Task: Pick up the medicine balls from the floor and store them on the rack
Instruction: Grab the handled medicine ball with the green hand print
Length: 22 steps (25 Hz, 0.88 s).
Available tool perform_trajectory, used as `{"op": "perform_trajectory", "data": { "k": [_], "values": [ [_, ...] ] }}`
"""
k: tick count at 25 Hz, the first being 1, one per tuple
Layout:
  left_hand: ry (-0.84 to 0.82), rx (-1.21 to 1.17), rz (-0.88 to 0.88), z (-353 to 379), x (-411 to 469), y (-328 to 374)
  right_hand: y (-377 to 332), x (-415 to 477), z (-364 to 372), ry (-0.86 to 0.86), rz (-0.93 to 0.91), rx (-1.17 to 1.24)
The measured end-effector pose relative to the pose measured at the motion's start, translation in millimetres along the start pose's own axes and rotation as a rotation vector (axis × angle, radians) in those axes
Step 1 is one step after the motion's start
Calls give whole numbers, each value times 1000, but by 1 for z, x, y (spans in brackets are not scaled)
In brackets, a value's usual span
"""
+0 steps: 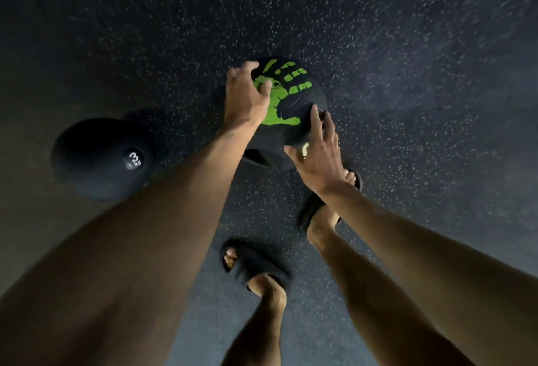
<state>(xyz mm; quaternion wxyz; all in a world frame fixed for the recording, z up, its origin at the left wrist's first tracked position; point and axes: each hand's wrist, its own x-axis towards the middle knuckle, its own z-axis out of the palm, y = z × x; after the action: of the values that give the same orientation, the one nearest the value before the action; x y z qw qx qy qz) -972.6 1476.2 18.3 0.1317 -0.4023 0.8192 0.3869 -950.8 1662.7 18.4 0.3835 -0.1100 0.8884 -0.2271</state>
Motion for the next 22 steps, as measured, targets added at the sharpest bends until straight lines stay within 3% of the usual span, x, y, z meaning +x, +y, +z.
{"op": "perform_trajectory", "data": {
  "k": [4, 8, 12, 17, 20, 22],
  "values": [
    [-11, 83, 9, -18, -3, -6, -18, 42, -33, -30, 38, -46],
    [-168, 79, -86, -23, -12, -8, -49, 103, -62, -85, 110, -17],
    [-257, 131, 67, -31, 30, -4, -76, 190, -95, 28, 306, 198],
    [-391, 246, 336, -52, 140, 53, -72, 191, -127, 97, 149, 92],
    [-466, 311, 242, -62, 198, 69, -79, 182, -128, 78, 113, 93],
    [-418, 261, 128, -72, 227, 79, -93, 188, -124, 91, 54, 54]
  ]
}}
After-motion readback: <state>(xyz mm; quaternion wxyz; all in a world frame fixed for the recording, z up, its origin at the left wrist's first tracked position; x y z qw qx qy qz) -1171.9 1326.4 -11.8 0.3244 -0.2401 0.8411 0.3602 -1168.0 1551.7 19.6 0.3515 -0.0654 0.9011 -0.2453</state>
